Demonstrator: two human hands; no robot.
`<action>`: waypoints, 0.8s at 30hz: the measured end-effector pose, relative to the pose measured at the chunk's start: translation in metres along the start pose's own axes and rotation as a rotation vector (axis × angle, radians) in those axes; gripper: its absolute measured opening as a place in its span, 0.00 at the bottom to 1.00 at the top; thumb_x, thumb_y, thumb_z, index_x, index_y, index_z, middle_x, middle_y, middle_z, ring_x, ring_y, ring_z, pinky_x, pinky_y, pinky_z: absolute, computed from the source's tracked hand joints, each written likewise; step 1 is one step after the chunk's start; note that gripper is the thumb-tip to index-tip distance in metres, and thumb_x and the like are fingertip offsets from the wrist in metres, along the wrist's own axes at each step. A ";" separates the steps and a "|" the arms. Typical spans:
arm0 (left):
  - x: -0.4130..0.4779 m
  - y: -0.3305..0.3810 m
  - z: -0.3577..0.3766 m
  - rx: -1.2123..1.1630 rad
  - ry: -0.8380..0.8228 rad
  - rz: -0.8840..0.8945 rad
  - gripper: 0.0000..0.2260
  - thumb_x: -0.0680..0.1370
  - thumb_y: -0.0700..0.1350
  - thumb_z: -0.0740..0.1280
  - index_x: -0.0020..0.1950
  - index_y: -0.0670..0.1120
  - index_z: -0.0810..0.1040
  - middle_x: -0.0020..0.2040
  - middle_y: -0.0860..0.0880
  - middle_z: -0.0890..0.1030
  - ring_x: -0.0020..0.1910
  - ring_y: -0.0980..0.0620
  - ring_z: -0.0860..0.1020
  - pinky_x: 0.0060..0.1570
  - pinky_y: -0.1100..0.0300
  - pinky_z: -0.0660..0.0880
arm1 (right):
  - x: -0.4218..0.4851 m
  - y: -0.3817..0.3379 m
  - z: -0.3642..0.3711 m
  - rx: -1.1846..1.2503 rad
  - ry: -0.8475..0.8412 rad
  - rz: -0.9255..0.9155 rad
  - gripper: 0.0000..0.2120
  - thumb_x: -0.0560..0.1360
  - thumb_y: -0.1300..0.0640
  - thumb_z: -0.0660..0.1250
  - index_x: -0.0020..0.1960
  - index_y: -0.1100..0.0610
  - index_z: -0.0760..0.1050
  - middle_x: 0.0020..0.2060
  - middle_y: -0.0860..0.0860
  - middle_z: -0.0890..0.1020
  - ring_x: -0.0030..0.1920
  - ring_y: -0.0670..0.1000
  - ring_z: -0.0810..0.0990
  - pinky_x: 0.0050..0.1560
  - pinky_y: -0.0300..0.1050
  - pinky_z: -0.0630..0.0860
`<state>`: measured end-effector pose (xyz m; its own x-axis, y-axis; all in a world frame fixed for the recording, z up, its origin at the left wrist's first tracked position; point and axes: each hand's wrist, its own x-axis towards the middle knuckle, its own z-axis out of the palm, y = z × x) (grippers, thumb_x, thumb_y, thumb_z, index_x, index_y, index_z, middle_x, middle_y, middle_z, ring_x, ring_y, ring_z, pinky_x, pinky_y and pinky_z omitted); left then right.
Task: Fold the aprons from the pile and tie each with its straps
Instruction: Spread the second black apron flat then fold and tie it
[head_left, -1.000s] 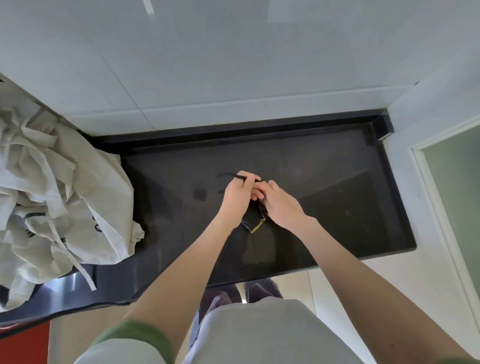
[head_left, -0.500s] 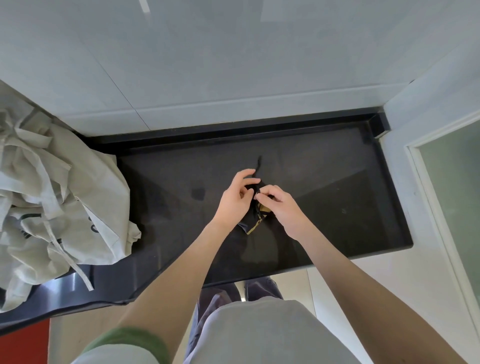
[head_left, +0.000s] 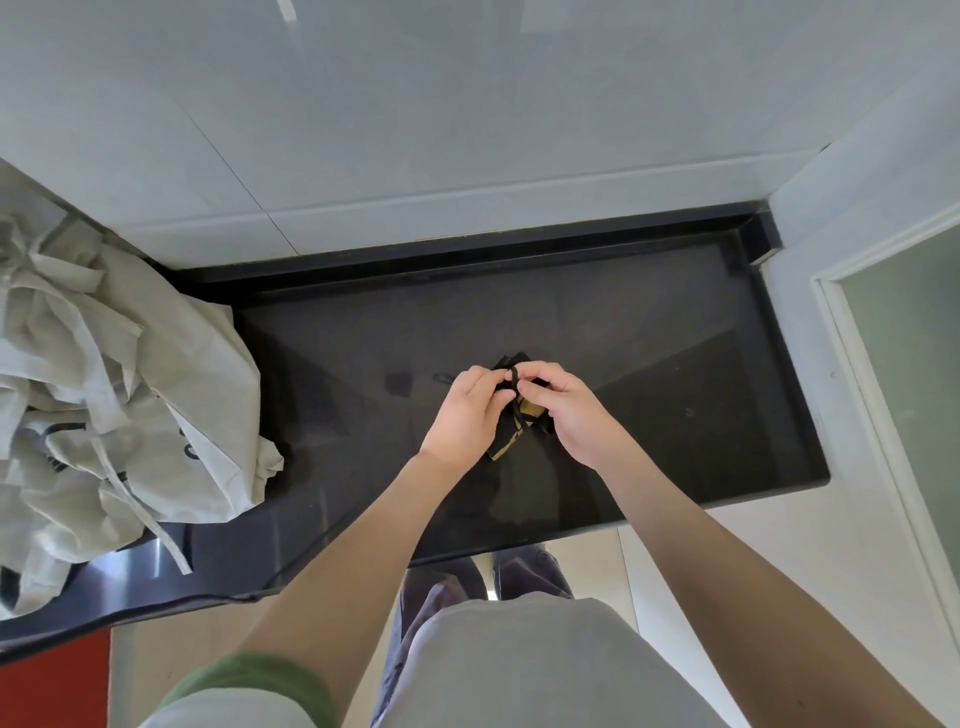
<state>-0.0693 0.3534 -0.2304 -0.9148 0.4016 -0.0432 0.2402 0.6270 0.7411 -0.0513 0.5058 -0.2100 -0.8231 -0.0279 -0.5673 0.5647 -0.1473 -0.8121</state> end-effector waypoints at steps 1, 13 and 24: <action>0.000 0.001 -0.002 -0.059 -0.043 -0.052 0.12 0.80 0.43 0.66 0.61 0.40 0.77 0.49 0.48 0.75 0.49 0.52 0.74 0.53 0.61 0.72 | 0.000 0.000 0.000 -0.012 -0.012 -0.008 0.12 0.80 0.65 0.60 0.54 0.54 0.80 0.55 0.51 0.75 0.54 0.46 0.77 0.50 0.35 0.74; 0.015 0.009 -0.017 -0.685 -0.148 -0.554 0.09 0.80 0.44 0.66 0.42 0.52 0.83 0.39 0.59 0.82 0.44 0.58 0.78 0.51 0.63 0.75 | -0.008 -0.002 -0.005 -0.466 0.009 -0.060 0.08 0.77 0.61 0.66 0.54 0.51 0.75 0.48 0.48 0.71 0.42 0.40 0.72 0.46 0.29 0.68; 0.012 0.013 -0.019 -0.488 -0.293 -0.323 0.10 0.81 0.44 0.61 0.41 0.49 0.78 0.38 0.54 0.78 0.43 0.54 0.75 0.50 0.59 0.70 | -0.001 0.000 -0.002 -0.820 0.014 -0.084 0.11 0.76 0.53 0.68 0.53 0.50 0.66 0.51 0.46 0.69 0.53 0.49 0.72 0.60 0.50 0.69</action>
<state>-0.0838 0.3534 -0.2086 -0.7733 0.4524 -0.4442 -0.2700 0.3989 0.8763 -0.0501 0.5079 -0.2098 -0.8670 -0.0355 -0.4971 0.3707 0.6207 -0.6909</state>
